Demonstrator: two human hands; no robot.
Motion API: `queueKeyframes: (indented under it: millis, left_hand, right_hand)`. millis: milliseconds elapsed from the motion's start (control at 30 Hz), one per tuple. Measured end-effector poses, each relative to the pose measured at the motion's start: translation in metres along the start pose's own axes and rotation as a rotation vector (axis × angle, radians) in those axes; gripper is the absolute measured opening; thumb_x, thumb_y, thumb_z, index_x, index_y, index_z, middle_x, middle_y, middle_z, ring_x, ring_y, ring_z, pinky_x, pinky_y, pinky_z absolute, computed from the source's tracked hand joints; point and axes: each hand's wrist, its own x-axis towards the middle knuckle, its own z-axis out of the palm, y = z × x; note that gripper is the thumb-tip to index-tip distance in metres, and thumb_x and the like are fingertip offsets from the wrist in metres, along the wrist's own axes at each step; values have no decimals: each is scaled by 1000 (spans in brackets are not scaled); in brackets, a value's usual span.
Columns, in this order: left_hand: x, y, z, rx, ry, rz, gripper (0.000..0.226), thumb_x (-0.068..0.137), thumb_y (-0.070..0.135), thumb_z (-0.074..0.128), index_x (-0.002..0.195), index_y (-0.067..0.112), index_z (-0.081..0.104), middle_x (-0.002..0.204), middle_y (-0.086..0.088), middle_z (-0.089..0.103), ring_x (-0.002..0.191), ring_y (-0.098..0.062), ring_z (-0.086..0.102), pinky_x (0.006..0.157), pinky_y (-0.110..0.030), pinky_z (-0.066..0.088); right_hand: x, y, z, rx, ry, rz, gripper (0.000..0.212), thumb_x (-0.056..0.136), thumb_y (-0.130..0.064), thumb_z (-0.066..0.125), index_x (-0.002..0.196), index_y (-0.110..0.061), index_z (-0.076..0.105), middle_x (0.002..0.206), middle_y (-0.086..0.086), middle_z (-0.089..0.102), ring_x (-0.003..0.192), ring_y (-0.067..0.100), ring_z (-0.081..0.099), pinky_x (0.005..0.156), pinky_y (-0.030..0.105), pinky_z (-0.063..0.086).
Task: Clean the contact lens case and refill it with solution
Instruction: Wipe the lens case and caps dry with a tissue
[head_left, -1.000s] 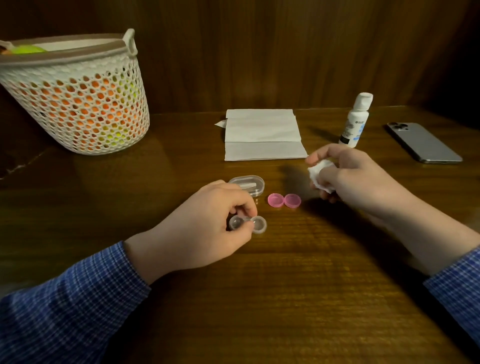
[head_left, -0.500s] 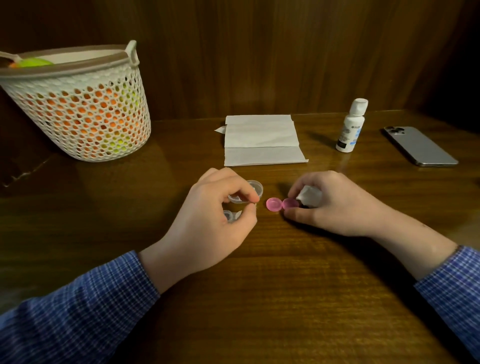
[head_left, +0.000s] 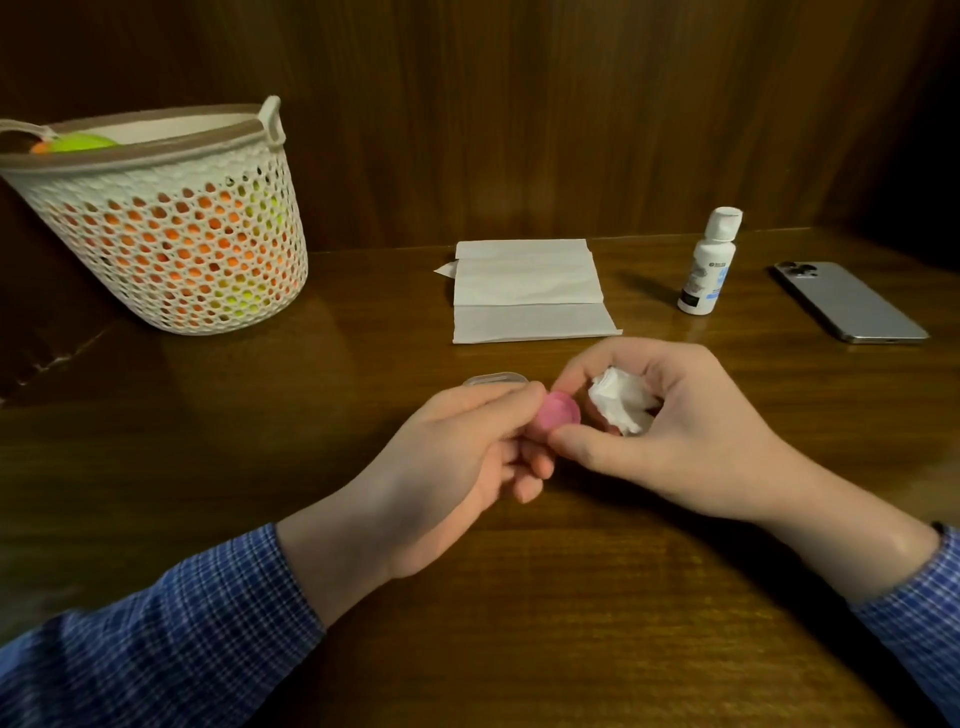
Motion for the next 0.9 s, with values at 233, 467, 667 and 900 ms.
queueKeyframes:
  millis: [233, 467, 667, 900]
  left_hand:
    - [2, 0, -6, -188, -144, -78, 42, 93, 23, 62, 128, -1, 59, 95, -7, 56, 77, -13, 55, 67, -27, 48]
    - [3, 1, -16, -294, -202, -61, 28, 86, 22, 68, 111, 8, 69, 90, -6, 64, 79, -13, 60, 71, -26, 53]
    - [5, -1, -16, -270, -162, -21, 40, 95, 15, 63, 133, 2, 61, 117, -16, 60, 85, -13, 67, 76, -26, 56]
    - [6, -4, -13, -139, -127, 74, 40, 91, 20, 66, 126, -1, 68, 99, -9, 67, 83, -11, 67, 74, -24, 57]
  right_hand:
    - [1, -2, -1, 11, -29, -17, 23, 82, -27, 80, 102, -20, 73, 88, -9, 76, 82, 8, 72, 72, 13, 52]
    - [10, 1, -11, 575, 70, 281, 45, 75, 1, 48, 115, -12, 66, 78, 2, 61, 75, 15, 54, 71, 29, 48]
    - [3, -6, -5, 388, 111, 130, 26, 77, -14, 78, 102, -19, 72, 91, -5, 73, 82, 9, 69, 70, 21, 56]
    - [0, -7, 6, 73, 213, 67, 19, 79, -18, 83, 94, -20, 72, 89, -12, 76, 77, 4, 71, 66, 12, 53]
